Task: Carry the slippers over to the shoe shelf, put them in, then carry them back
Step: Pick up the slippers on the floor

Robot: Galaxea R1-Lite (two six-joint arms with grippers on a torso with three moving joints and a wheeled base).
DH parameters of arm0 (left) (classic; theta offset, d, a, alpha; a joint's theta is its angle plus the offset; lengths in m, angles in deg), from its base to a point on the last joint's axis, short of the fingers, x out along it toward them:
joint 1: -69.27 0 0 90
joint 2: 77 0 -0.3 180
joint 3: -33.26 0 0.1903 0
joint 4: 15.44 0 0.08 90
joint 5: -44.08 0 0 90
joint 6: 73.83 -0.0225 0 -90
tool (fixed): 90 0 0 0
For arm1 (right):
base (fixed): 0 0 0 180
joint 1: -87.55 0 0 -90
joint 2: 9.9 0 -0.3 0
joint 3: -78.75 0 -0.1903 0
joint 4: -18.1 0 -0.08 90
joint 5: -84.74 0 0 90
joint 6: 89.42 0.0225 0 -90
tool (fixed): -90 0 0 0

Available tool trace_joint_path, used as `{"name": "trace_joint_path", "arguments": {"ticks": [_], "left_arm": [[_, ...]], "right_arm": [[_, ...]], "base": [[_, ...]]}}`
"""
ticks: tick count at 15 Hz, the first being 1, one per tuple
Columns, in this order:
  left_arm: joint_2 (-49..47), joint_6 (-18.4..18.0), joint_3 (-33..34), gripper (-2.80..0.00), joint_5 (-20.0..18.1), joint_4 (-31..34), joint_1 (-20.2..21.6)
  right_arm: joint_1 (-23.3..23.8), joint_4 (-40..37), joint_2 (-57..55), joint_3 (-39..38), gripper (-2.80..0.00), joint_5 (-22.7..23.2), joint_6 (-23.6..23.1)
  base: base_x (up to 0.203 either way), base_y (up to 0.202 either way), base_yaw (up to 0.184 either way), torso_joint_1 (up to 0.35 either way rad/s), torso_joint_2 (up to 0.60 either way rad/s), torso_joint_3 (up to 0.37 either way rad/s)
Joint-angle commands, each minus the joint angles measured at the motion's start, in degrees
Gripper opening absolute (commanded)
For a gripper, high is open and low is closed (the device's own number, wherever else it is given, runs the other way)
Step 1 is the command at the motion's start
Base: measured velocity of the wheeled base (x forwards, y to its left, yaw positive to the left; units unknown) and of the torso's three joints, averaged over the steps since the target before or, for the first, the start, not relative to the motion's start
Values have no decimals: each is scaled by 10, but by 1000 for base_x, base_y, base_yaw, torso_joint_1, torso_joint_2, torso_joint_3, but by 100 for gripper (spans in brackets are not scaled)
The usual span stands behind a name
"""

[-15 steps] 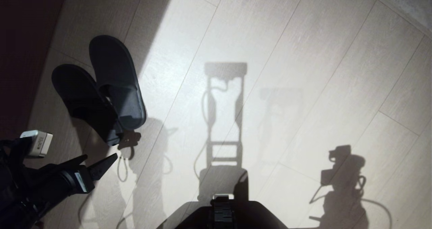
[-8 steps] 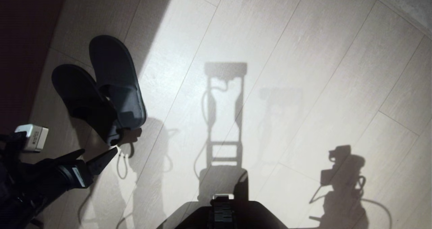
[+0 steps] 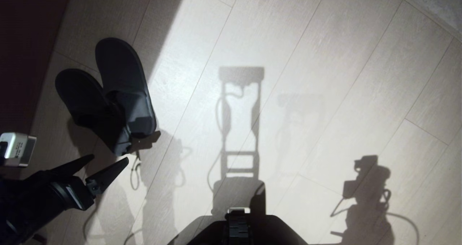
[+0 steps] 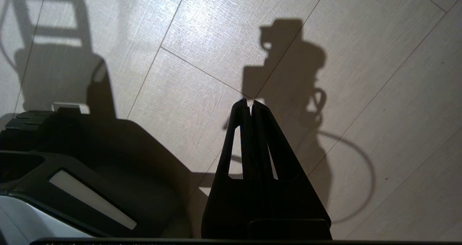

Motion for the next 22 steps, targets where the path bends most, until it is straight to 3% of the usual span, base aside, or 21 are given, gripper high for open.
{"name": "trace_joint_path", "arguments": {"ticks": [1, 4, 7, 12, 17, 22], "left_arm": [[33, 4, 4, 0, -1, -3, -1], [-2, -2, -14, 0, -2, 2, 6], [-75, -46, -47, 0, 0, -4, 32], [-129, -58, -135, 0, 4, -8, 64], [-123, -156, -166, 0, -3, -8, 116], [-134, -207, -168, 0, -6, -6, 112]], "right_arm": [[0, 0, -6, 1, -280, 0, -1], [-1, 1, -54, 1, -280, 0, -1], [-3, 0, -91, 0, -280, 0, -2], [-3, 1, -17, 0, -280, -1, 1], [-3, 1, 2, 0, -280, -3, 6], [-2, 1, 2, 0, -280, -3, 7]], "base": [[0, 0, 0, 0, 0, 0], [0, 0, 0, 0, 0, 0], [0, 0, 0, 0, 0, 0], [0, 0, 0, 0, 0, 0], [0, 0, 0, 0, 0, 0], [0, 0, 0, 0, 0, 0]]}}
